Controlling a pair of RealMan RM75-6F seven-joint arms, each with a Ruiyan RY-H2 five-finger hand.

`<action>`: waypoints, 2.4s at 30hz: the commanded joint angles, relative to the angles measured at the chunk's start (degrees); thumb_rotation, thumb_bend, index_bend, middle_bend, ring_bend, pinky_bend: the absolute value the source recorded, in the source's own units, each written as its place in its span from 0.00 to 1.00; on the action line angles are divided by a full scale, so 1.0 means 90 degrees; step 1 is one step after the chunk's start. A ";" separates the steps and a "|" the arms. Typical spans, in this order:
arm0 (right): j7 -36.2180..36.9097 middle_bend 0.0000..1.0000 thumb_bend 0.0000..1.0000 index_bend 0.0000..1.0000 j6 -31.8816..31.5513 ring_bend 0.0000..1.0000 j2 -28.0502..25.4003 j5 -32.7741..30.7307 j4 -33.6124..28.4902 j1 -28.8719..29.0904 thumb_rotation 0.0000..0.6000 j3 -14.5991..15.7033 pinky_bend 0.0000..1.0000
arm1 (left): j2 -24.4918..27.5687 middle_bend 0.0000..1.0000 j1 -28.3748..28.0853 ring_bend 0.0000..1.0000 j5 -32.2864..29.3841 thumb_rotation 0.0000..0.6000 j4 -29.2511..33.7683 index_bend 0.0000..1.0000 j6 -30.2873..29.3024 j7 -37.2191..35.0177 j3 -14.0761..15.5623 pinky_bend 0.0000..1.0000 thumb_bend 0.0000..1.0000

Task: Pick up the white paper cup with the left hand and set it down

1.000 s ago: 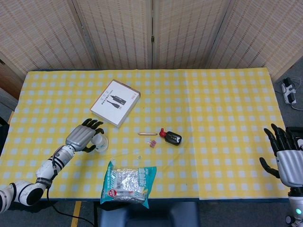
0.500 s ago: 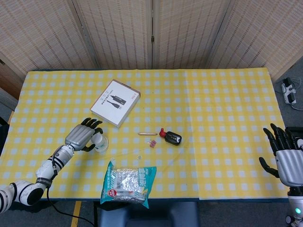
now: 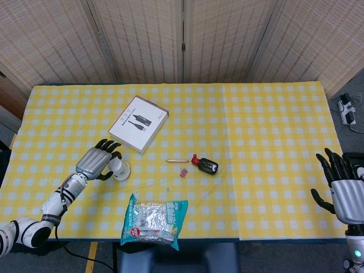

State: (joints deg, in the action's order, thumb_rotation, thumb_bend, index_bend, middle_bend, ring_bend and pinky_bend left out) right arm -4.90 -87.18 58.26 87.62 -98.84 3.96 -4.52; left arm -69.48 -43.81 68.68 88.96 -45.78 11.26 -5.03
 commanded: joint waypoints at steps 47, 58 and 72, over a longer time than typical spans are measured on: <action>0.0154 0.00 0.34 0.00 0.0143 0.04 0.0051 -0.0064 0.0155 0.0056 1.00 0.0014 0.00 | 0.0574 0.41 0.0602 0.37 -0.0127 1.00 0.0553 0.45 -0.0587 -0.0825 -0.0274 0.14 0.47; 0.0172 0.00 0.34 0.00 0.0246 0.04 0.0082 -0.0121 0.0189 0.0103 1.00 0.0011 0.00 | 0.0438 0.46 0.0611 0.43 0.0075 1.00 0.0307 0.42 -0.0222 -0.1682 -0.0269 0.21 0.47; 0.0152 0.00 0.34 0.00 0.0232 0.04 0.0069 -0.0156 0.0165 0.0093 1.00 0.0008 0.00 | 0.0478 0.50 0.0609 0.44 -0.0531 1.00 0.0464 0.42 -0.0619 -0.0241 -0.0363 0.18 0.47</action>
State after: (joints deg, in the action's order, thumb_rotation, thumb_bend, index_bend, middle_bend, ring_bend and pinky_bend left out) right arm -3.53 -85.09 58.89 86.21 -97.35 4.80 -4.44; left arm -66.41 -38.37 65.69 92.09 -50.50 13.44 -7.24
